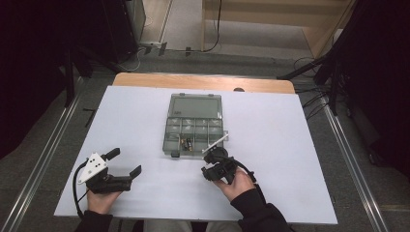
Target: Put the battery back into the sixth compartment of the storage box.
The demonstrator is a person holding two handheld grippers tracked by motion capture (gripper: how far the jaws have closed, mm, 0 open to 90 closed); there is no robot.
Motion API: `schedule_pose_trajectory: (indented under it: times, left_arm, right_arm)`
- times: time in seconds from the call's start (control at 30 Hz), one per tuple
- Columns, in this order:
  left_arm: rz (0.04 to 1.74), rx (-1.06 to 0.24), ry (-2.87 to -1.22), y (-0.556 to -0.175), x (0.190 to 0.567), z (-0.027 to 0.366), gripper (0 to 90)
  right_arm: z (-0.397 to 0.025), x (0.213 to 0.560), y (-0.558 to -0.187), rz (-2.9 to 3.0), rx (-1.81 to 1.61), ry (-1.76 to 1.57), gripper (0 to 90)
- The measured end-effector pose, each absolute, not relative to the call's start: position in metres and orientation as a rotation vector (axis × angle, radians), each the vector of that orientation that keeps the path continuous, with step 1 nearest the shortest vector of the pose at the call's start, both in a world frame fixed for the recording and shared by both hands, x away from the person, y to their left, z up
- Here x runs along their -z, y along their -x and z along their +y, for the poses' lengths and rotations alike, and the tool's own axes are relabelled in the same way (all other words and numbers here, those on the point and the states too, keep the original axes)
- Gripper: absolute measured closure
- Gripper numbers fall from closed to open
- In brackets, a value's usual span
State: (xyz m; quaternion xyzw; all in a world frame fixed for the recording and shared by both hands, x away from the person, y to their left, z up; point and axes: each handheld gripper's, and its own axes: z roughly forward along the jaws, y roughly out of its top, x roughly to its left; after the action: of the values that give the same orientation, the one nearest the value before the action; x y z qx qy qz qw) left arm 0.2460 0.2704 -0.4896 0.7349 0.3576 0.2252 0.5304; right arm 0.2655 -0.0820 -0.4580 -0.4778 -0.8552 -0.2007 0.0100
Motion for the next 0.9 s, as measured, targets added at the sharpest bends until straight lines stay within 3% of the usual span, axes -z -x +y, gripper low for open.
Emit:
schedule_pose_trajectory:
  times: [0.9]
  left_arm:
    - [0.852, -0.535, -1.755, -0.246, 0.49, 0.271, 0.0]
  right_arm:
    - [-0.072, 0.443, -0.304, -2.475, 0.945, 1.538, 77.8]
